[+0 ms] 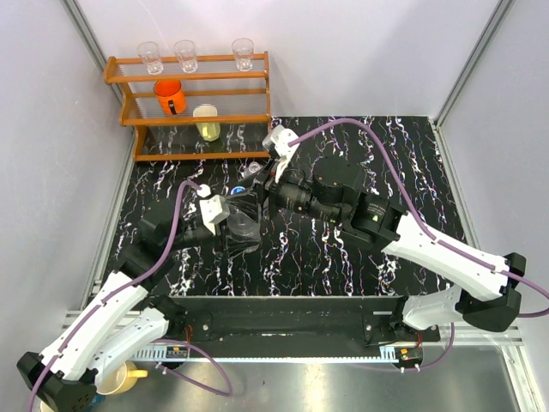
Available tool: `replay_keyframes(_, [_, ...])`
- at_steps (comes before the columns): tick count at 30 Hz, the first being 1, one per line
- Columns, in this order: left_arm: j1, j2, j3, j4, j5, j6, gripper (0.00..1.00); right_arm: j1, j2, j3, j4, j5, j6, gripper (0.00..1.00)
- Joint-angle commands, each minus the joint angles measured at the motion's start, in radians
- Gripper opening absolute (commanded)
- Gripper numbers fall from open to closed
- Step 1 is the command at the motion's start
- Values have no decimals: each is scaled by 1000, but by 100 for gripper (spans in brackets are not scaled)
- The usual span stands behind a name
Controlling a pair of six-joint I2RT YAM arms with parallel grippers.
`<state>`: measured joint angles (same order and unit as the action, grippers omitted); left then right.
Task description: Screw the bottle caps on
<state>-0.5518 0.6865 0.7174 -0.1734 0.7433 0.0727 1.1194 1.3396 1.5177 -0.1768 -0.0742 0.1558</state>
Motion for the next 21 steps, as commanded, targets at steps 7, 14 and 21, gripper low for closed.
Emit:
replay_keyframes(7, [-3,-7,11,109,-64,-7,29,20,-23,-73,-38,37,14,57])
replay_keyframes(14, [-3,-13,20,103,-88,-21,30,20,3,-54,-43,33,10,41])
replay_keyframes(21, [-5,-21,17,101,-79,-39,34,33,-5,-77,-15,70,-30,15])
